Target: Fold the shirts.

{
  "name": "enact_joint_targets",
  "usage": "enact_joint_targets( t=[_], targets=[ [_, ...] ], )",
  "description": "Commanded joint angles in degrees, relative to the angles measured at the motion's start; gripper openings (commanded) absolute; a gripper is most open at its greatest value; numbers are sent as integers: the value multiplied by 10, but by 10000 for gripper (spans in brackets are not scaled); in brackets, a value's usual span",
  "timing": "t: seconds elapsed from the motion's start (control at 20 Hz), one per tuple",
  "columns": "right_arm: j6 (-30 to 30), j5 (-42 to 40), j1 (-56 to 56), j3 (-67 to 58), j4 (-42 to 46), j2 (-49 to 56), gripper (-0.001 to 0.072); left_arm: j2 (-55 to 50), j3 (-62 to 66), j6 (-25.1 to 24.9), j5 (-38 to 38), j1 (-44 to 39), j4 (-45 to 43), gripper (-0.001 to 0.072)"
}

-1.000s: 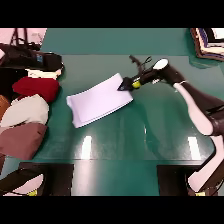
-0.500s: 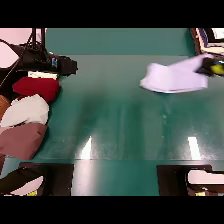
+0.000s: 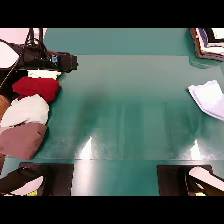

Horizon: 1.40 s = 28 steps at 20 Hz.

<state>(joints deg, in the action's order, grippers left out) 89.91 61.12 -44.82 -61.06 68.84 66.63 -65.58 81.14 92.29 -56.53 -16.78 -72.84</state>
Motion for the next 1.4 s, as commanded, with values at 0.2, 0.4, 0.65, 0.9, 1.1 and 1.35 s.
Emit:
enact_joint_targets(
  t=[0.2, 0.4, 0.65, 0.9, 1.1, 1.35],
  targets=[
    [11, 35, -15, 104, 4, -86, 522, 0, 0, 3, 3, 0, 0, 22],
    [11, 94, -12, 71, 11, -132, 520, 0, 0, 3, -3, 0, 0, 22],
    [11, 91, 97, 29, 12, -204, 520, 0, 0, 5, 4, 0, 0, 23],
    [11, 53, 283, 29, 15, -210, 487, 0, 0, 5, 6, 0, 0, 23],
    [10, 51, 410, 29, 17, -169, 17, 1, 0, 5, 6, 0, 0, 23],
    [7, 50, 487, 29, 17, -130, 16, 1, 0, 5, 6, 0, 0, 23]
  ],
)
